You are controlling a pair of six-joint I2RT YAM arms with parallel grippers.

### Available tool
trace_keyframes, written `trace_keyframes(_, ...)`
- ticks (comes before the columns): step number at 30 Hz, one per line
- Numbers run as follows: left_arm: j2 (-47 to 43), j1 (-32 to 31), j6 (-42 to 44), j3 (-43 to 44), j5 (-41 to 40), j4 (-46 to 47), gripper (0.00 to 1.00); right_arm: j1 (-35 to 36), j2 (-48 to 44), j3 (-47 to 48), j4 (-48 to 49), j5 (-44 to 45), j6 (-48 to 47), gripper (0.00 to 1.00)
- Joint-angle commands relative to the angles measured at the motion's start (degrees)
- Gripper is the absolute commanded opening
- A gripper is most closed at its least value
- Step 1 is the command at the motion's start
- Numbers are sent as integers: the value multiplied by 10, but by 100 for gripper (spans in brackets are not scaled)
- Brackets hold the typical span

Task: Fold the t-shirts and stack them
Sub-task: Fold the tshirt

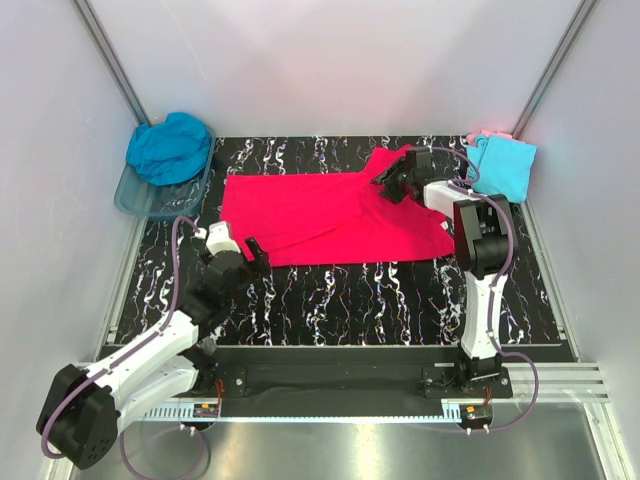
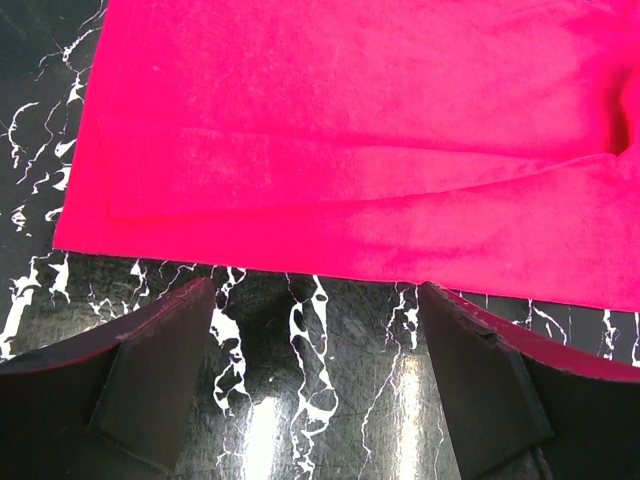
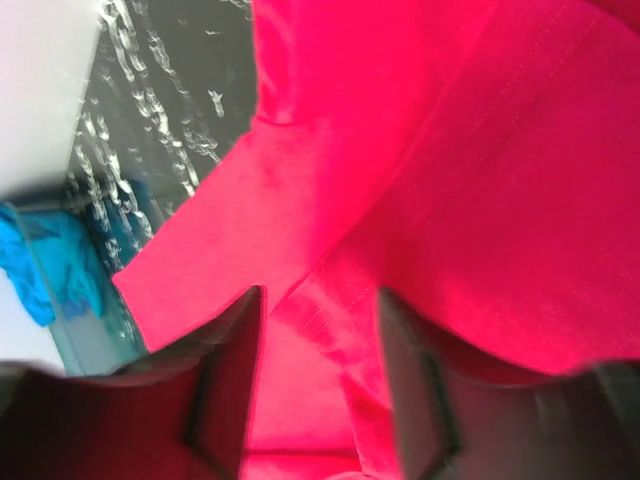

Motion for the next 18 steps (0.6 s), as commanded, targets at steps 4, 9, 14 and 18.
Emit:
trace_keyframes(4, -7, -1, 9, -5, -6, 30, 88, 8, -24, 25, 1, 4, -36, 66)
trace_keyframes(9, 12, -1, 3, -2, 1, 40, 89, 20, -153, -83, 37, 17, -41, 65)
trace_keyframes(14, 35, 0, -21, -22, 30, 84, 95, 49, -339, -255, 90, 36, -48, 65)
trace_keyframes(18, 88, 0, -42, -27, 45, 136, 98, 91, -480, -384, 119, 40, -73, 65)
